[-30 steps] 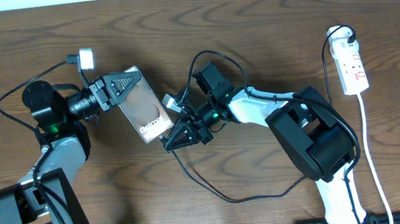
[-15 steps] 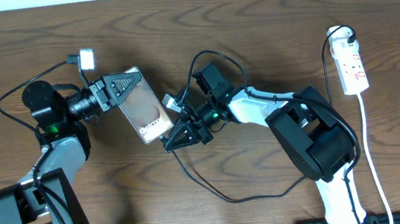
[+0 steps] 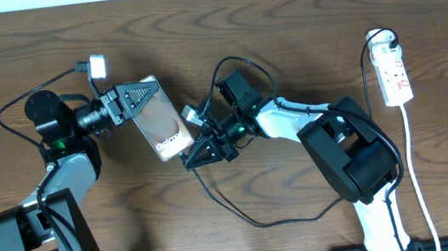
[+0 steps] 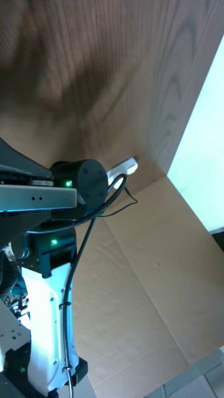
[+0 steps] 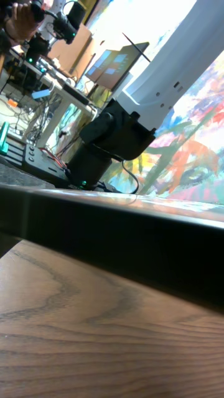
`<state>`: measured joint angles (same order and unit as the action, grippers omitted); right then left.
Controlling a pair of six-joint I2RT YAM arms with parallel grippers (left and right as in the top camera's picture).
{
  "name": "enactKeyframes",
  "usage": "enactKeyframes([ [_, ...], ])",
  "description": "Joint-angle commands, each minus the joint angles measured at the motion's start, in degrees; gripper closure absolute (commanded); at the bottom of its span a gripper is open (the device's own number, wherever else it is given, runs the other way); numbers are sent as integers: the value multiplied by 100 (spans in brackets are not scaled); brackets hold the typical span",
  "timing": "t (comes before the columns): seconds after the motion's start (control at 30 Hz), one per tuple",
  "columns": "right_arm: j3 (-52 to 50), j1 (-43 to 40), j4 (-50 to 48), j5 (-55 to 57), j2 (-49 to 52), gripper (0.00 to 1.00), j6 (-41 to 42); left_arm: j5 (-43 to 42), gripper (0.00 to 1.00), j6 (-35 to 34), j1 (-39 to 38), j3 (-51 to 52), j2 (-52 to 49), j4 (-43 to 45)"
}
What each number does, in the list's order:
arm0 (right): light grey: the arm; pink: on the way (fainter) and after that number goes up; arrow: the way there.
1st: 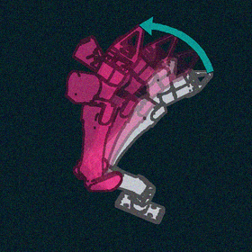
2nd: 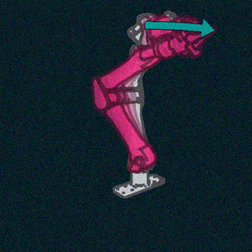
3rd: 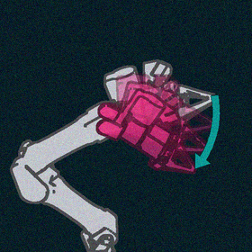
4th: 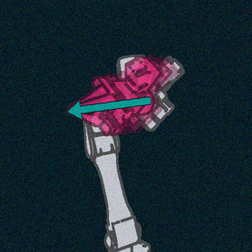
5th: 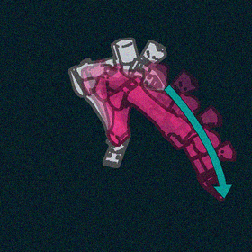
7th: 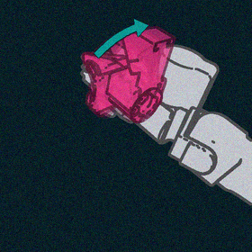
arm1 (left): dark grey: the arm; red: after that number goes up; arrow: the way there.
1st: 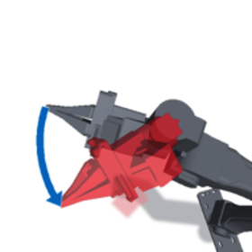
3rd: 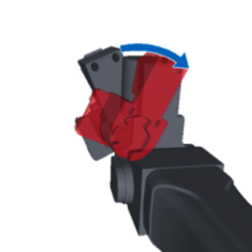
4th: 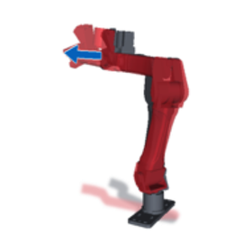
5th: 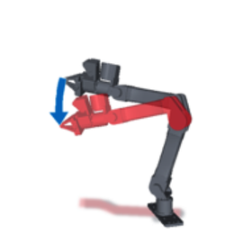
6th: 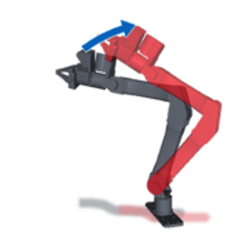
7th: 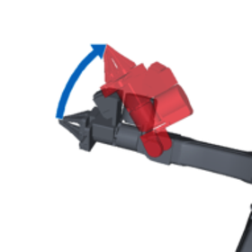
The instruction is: Plug charger to phone and switch on socket
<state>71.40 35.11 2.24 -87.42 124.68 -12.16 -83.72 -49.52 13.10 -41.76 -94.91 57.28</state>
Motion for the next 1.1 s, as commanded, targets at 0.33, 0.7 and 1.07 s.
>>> enactKeyframes([
  [0.33, -22, 7, -15, 7, 15, 99, 37, -286, 93, -76, 4, -111, 94, 26],
  [0.7, -22, 9, -393, 7, 15, 99, 367, -254, 93, -20, -155, -109, 94, -39],
  [1.07, -22, 13, -581, 7, 15, 99, 511, -114, 93, 37, -184, -109, 94, -39],
])
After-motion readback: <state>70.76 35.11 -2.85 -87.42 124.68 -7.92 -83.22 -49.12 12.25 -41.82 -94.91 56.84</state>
